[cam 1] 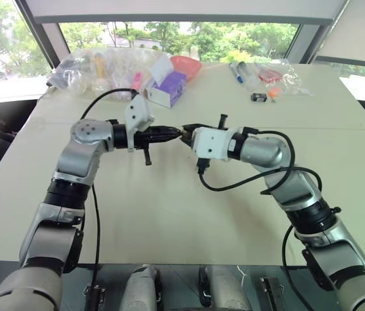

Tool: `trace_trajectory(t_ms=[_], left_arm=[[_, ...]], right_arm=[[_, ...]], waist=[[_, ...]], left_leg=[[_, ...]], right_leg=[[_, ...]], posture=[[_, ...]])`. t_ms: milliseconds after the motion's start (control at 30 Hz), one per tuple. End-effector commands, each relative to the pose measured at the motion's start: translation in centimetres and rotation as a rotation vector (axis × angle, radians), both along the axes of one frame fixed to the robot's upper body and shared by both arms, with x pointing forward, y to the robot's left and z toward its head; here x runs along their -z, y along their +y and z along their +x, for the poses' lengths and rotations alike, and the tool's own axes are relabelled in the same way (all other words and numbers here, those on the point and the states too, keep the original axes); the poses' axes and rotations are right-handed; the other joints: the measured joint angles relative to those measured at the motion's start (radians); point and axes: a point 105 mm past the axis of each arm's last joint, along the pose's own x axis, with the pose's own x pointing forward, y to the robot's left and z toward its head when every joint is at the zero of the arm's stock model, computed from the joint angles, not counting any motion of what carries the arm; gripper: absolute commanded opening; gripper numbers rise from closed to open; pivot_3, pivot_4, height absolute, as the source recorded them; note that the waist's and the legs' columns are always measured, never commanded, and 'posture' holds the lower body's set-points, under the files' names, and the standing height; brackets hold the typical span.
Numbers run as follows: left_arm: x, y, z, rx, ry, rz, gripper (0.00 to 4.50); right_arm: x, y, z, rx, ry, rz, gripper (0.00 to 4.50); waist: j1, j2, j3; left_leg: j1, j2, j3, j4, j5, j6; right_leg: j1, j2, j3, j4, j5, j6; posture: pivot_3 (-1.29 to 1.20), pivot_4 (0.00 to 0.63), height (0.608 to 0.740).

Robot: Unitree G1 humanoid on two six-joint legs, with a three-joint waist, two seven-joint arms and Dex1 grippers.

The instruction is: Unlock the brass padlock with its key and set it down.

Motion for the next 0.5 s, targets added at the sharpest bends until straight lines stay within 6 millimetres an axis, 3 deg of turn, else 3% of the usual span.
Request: trace_trajectory(t_ms=[33,100,200,400,500], left_arm=[[-0.4,0.6,0.1,-0.012,0.157,-0.052,0.03],[-0.8,0.9,-0.5,0.024,0.294,-0.121,0.60],[-1.5,1.5,-0.1,-0.011,0.423,-0.204,1.80],[-2.6,0.8,-0.3,0.024,0.474,-0.285,1.80],[-1.9,0.2,-0.2,0.022,0.473,-0.266,1.80]], right_arm=[[-2.0,0.9,-1.1,-0.055,-0.074,0.037,0.69],[-2.0,0.8,-1.0,-0.051,-0.077,0.038,0.69],[-2.2,0.6,-0.9,-0.043,-0.083,0.039,0.69],[-2.4,0.7,-0.9,-0.043,-0.094,0.046,0.69],[-2.5,0.8,-0.9,-0.044,-0.097,0.049,0.69]], waist=[[-0.001,0.000,0.000],[-0.003,0.000,0.000],[-0.003,0.000,0.000],[0.000,0.000,0.000],[-0.002,0.000,0.000]], left_leg=[[0.000,0.000,0.000,0.000,0.000,0.000],[0.000,0.000,0.000,0.000,0.000,0.000],[0.000,0.000,-0.001,0.000,0.000,0.000],[0.000,0.000,-0.001,0.000,0.000,0.000],[0.000,0.000,-0.001,0.000,0.000,0.000]], right_leg=[[0.000,0.000,0.000,0.000,0.000,0.000],[0.000,0.000,0.000,0.000,0.000,0.000],[0.000,0.000,0.000,0.000,0.000,0.000],[0.000,0.000,0.000,0.000,0.000,0.000],[0.000,0.000,0.000,0.000,0.000,0.000]], posture=[[0.00,0.150,0.734],[0.00,0.150,0.734],[0.00,0.150,0.734],[0.00,0.150,0.734],[0.00,0.150,0.734]])
